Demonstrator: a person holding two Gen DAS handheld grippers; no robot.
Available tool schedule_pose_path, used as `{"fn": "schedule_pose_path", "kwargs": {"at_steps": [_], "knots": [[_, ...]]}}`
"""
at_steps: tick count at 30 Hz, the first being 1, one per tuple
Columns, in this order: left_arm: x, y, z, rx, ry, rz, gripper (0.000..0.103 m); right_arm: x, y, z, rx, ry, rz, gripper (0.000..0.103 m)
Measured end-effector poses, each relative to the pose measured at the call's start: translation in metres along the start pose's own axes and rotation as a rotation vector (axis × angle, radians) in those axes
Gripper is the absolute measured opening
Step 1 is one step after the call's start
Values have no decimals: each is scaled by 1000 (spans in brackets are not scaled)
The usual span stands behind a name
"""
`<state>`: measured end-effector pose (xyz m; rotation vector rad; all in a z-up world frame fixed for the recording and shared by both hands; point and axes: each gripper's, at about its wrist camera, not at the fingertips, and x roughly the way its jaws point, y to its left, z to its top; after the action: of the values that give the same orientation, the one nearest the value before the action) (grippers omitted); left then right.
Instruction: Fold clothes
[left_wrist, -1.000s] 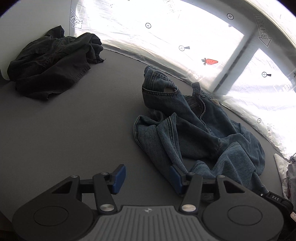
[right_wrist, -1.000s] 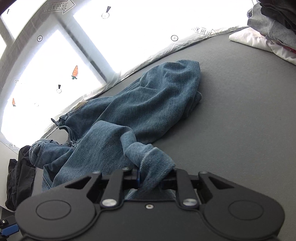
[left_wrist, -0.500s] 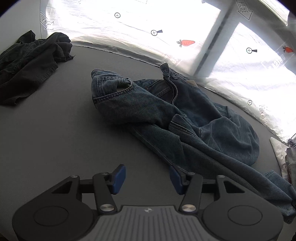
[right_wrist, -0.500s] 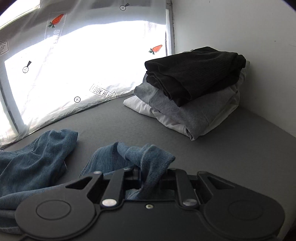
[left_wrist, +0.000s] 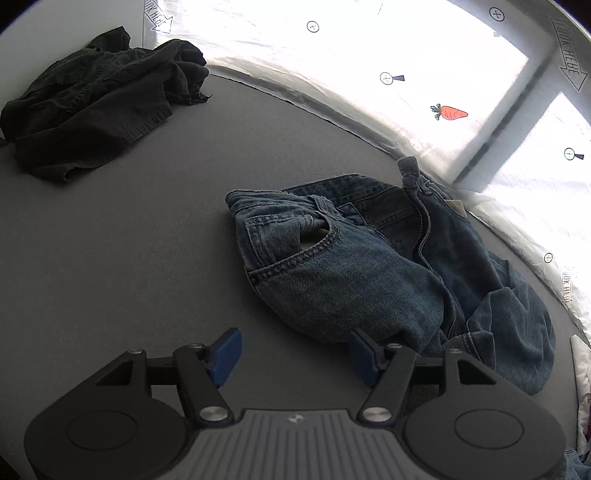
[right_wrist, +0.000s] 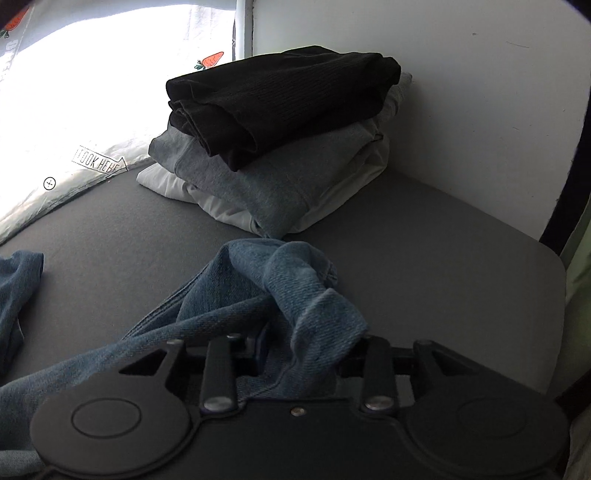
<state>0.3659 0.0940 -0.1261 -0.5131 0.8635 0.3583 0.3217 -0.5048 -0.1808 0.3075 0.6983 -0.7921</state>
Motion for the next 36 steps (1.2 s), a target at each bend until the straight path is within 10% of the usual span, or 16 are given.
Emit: {"fn": "schedule_pose_path", "kwargs": {"at_steps": [15,22,36], "knots": [[84,21,46,-196,12,-96,73,19,-5,-14,156,96,27,42],[83,12,46,-155,-67,-11,18,13,2,-8,151,50,46,10],[-21,38,52,-91,-331,89,13,-37,5,-1,72,-49,176,8]]}}
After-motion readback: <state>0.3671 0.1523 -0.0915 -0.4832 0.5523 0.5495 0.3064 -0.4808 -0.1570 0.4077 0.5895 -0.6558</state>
